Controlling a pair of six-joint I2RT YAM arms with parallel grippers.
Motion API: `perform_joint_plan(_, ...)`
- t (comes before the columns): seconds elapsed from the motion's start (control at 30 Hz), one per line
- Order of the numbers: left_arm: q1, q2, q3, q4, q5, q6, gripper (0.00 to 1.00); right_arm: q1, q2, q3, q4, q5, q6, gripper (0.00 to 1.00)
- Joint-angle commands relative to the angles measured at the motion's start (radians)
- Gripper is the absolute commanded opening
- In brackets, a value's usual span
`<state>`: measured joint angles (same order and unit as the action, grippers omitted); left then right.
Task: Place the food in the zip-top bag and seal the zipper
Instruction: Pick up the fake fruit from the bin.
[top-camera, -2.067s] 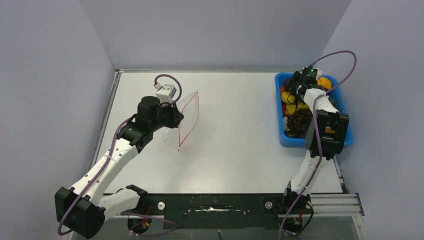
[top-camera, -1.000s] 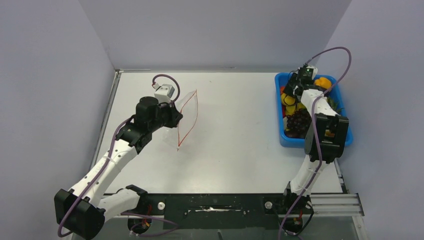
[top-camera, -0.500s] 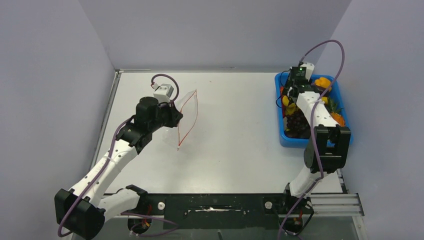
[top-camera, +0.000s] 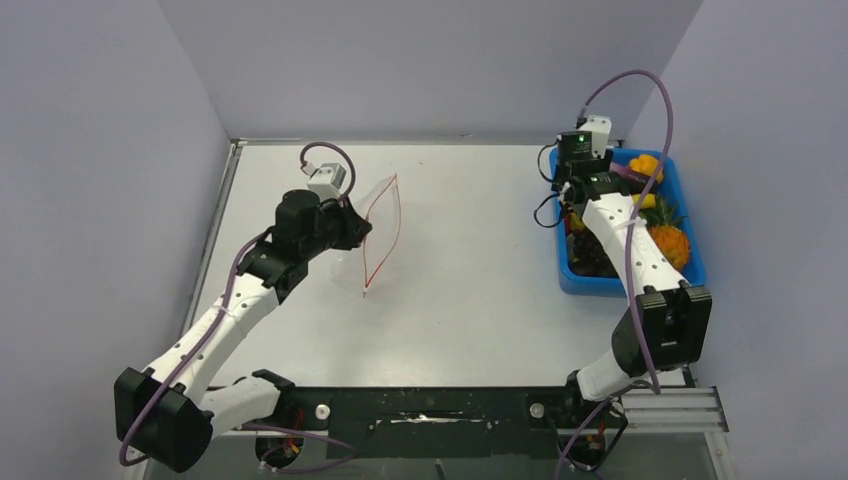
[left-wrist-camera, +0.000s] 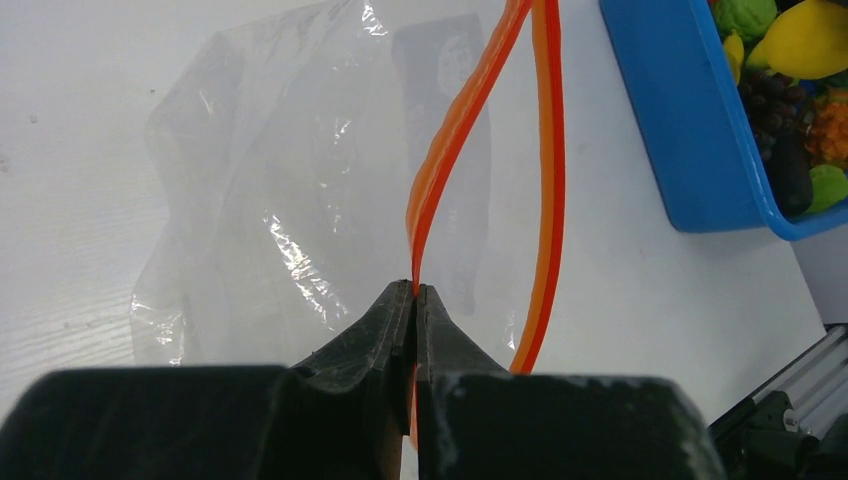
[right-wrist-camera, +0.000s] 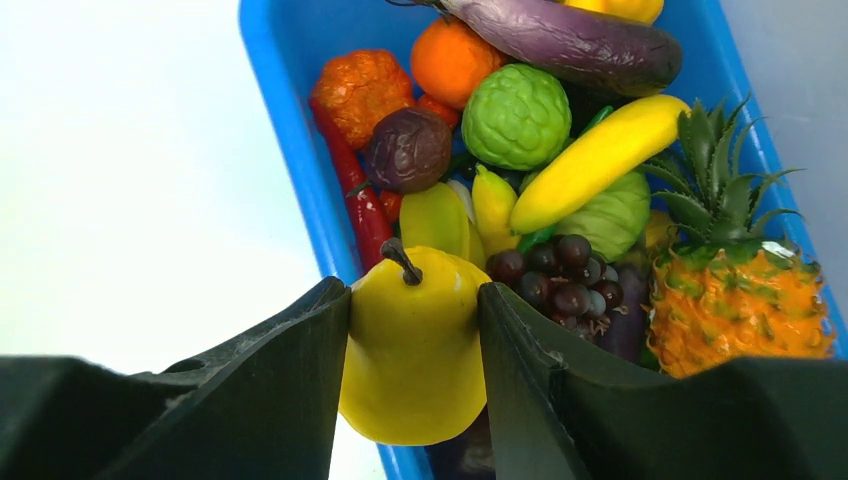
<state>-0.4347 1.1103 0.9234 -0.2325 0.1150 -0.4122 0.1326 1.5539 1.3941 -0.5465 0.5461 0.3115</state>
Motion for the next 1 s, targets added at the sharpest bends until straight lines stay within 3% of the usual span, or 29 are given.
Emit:
perform_joint_plan(0.0,0.007,0.005,0.063,0.091,0.028,-0.058,0.00,0.097,-0.082,0.016,0.014,0.127,-0.076,0.34)
perform_joint_plan(0.37,0.007,0.069,0.066,0.178,0.086,-0.142,0.00,0.353,-0.209,-0.021,0.070,0.001,-0.093,0.34)
perform_joint_plan(0.53,0.008,0.116,0.076,0.215,0.123,-0.165,0.00,0.418,-0.267,-0.066,0.184,-0.201,-0.062,0.35)
perform_joint_plan(0.97,0.007,0.134,0.040,0.308,0.230,-0.289,0.00,0.444,-0.396,-0.306,0.604,-0.703,0.137,0.35)
